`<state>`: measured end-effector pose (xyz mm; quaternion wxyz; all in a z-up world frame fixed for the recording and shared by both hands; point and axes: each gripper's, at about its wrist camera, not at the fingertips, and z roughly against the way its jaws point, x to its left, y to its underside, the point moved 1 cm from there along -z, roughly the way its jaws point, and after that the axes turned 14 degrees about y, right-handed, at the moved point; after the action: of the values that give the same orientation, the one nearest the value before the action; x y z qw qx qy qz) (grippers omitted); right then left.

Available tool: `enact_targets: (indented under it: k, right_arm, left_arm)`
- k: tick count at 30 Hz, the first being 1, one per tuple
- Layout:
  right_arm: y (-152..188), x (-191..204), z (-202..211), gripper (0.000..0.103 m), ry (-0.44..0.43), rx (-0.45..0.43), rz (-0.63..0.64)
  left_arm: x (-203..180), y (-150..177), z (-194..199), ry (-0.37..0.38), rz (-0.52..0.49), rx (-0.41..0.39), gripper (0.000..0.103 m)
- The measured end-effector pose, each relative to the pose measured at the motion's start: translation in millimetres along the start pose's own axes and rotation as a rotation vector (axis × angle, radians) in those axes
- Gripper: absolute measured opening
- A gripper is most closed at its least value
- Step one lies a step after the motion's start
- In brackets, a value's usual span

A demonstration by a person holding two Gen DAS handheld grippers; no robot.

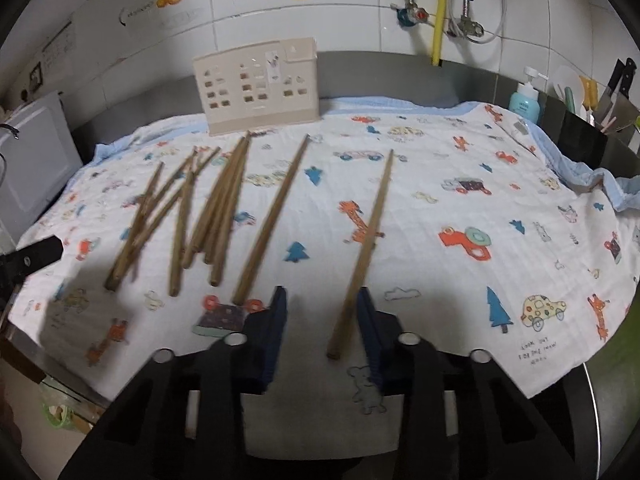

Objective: Organize utensils
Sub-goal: 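Lower the left tool onto a wooden chopstick and close its fingers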

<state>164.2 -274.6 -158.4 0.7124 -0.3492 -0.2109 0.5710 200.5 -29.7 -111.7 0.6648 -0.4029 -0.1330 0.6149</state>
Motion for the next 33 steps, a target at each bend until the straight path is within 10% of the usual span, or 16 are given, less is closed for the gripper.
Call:
enact_targets:
  k: [8,21,33]
  right_arm:
    - [3,-14,-7,0.011,-0.027,0.005,-0.031]
    - [5,-14,-8,0.013,-0.056,-0.019,-0.020]
    - [5,-14,-9,0.015,-0.057,-0.021,-0.016]
  left_arm:
    - [-16,-8,-30,0.052,0.082,0.029,0.062]
    - [-10,-9,-69,0.064,0.156,0.099,0.016]
    - [6,-11,-62,0.071,0.157,0.089,0.005]
